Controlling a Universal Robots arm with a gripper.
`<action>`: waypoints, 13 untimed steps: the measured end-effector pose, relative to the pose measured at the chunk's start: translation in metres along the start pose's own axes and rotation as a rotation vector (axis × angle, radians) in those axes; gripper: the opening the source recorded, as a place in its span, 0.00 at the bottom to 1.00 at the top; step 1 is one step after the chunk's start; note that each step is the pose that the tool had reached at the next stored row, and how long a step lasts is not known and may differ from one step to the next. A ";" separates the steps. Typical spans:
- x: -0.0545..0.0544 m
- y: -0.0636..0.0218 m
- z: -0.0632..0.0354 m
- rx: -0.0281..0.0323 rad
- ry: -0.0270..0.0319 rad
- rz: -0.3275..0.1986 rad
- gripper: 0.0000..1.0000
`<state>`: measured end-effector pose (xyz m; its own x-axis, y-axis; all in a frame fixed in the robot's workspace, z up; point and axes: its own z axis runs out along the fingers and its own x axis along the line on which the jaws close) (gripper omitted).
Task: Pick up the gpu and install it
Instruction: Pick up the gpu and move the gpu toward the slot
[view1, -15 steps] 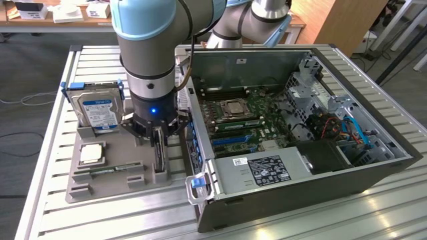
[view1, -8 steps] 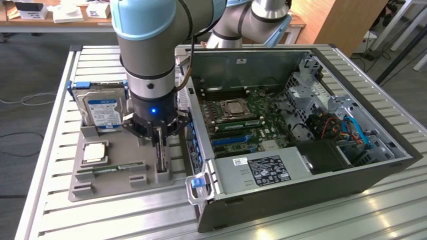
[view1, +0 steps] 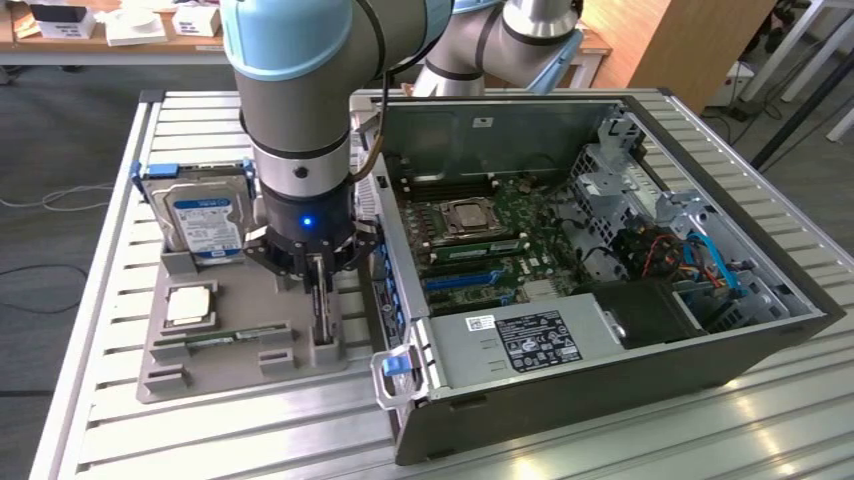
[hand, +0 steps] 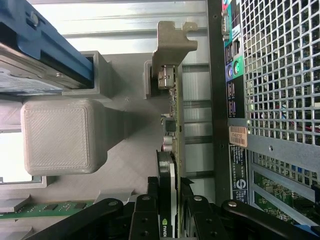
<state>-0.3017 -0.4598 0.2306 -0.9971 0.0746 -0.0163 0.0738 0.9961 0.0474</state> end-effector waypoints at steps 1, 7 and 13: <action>0.000 0.0000 0.0000 0.0000 0.0000 0.000 0.27; 0.000 0.0000 0.0000 0.0000 0.0000 0.000 0.27; 0.000 0.0000 0.0000 0.0000 0.0000 0.000 0.27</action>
<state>-0.3017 -0.4598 0.2306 -0.9971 0.0746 -0.0163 0.0738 0.9961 0.0474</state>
